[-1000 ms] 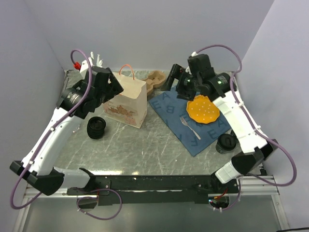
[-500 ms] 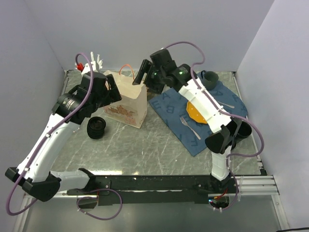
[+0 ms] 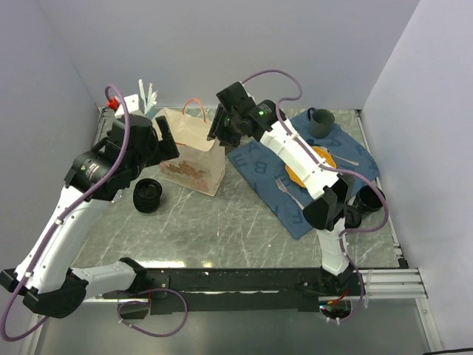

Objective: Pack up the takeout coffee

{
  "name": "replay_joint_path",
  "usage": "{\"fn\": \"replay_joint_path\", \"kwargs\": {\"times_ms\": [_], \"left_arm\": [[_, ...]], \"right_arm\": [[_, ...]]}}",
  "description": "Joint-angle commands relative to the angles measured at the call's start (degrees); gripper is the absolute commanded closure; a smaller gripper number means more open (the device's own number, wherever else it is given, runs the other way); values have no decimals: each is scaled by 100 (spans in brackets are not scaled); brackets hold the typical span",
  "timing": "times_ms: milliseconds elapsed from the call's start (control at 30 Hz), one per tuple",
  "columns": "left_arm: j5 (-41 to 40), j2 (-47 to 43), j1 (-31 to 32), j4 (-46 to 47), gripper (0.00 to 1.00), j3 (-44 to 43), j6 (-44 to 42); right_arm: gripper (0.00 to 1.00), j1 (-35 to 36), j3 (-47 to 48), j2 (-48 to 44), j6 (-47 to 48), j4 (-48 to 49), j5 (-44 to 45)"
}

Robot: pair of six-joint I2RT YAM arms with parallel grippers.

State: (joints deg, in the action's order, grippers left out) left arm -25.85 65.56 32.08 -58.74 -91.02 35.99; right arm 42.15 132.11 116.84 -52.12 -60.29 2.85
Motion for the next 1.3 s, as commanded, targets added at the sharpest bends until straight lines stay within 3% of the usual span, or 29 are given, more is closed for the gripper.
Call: {"fn": "replay_joint_path", "kwargs": {"times_ms": [0,167,267,500,667,800,1133,1267], "left_arm": [[-1052,-8,36,-94,2,-863,-355],[-1563,71,44,-199,2,-1541,-583],[-1774,36,44,-147,3,-1428,-663],[-2003,-157,44,-41,4,-839,-812],[-1407,0,97,-6,5,-847,-822],[-1484,-8,97,38,6,-847,-830],[-747,387,97,-94,5,-1014,-716],[-562,492,97,20,5,-1083,-804]], "right_arm": [[56,56,123,-134,202,270,103],[66,100,-196,-355,290,379,49],[75,109,86,-267,413,158,119],[99,109,-212,-521,360,395,-100],[100,135,-431,-793,378,141,-477],[100,197,-1623,-1687,343,394,-592],[100,250,-2619,-2849,826,-466,-593],[99,259,-3680,-3604,826,-256,-514]]}}
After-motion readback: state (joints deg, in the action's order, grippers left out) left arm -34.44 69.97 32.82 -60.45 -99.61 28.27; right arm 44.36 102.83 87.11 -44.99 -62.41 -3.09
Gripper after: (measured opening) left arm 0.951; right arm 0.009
